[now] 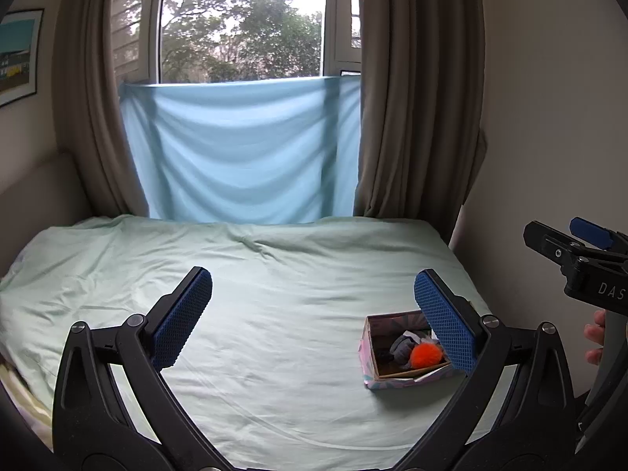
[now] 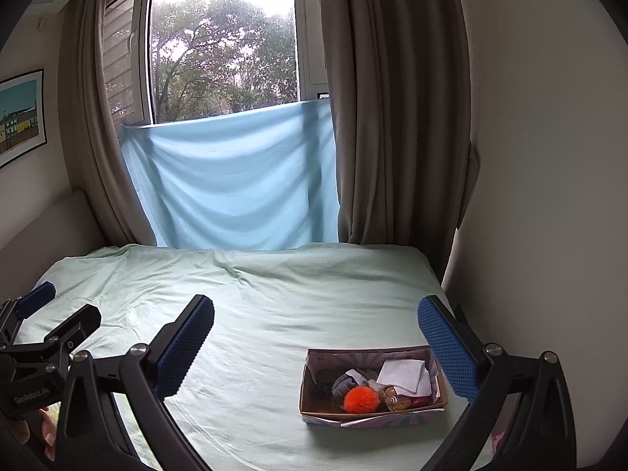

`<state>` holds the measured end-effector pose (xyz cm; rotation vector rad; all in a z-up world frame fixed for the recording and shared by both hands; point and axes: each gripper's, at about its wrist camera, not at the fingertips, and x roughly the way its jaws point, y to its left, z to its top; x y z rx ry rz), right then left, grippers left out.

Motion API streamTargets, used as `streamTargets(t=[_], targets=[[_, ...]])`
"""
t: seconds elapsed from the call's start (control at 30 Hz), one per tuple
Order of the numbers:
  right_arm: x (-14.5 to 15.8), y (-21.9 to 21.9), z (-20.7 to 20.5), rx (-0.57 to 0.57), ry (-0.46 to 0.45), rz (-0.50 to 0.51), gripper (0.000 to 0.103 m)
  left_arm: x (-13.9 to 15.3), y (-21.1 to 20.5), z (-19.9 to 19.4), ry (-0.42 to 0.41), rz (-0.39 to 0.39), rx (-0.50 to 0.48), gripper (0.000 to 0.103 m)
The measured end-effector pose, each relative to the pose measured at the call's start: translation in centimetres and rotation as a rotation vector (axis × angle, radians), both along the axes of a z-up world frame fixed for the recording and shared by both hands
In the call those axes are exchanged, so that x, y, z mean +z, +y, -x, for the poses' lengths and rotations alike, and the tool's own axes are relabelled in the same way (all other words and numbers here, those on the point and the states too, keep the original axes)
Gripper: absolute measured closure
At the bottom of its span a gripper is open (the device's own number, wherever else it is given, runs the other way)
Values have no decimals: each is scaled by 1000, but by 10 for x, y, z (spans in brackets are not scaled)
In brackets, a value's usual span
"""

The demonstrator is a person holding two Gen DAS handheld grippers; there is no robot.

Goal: Organize soft objects

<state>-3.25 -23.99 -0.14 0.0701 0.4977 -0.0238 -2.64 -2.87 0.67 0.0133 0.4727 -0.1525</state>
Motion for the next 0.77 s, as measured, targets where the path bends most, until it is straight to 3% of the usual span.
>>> streamTargets(t=[0.5, 0.77], targets=[[0, -1, -5, 7, 0, 5, 0, 5, -2, 1, -65, -45, 46, 0], [-4, 1, -13, 1, 23, -1, 0, -2, 5, -9, -55, -48, 60, 0]])
